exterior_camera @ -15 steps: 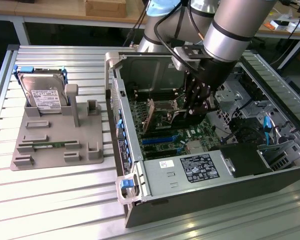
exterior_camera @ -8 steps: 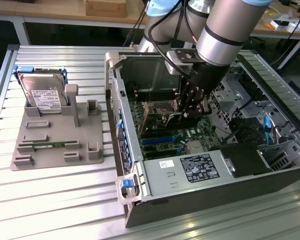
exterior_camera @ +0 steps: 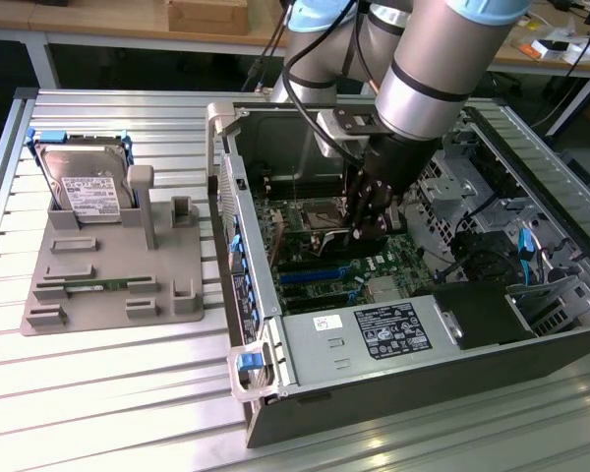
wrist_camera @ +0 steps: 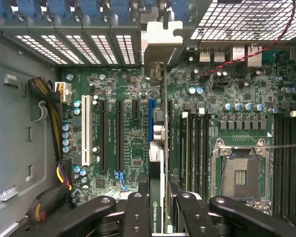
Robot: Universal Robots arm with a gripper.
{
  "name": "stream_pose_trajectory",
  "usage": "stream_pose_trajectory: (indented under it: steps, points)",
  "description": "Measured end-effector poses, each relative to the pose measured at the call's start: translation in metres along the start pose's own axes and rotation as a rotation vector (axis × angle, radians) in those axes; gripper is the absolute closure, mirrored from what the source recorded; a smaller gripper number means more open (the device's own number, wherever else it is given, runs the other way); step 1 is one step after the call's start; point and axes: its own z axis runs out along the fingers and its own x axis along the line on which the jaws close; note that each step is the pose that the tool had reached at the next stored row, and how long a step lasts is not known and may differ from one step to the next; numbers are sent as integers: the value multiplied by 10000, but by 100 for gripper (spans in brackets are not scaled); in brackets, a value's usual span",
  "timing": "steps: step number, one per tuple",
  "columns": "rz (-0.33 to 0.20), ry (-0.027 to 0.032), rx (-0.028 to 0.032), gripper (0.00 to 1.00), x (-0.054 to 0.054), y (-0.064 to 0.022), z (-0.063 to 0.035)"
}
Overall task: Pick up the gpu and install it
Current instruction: 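Insert the gpu into the slot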
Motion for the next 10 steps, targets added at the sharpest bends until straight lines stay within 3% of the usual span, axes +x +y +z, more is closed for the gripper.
stream_pose_trajectory:
  steps: [10]
  points:
    - [1, 1, 0, 74, 0, 13, 11]
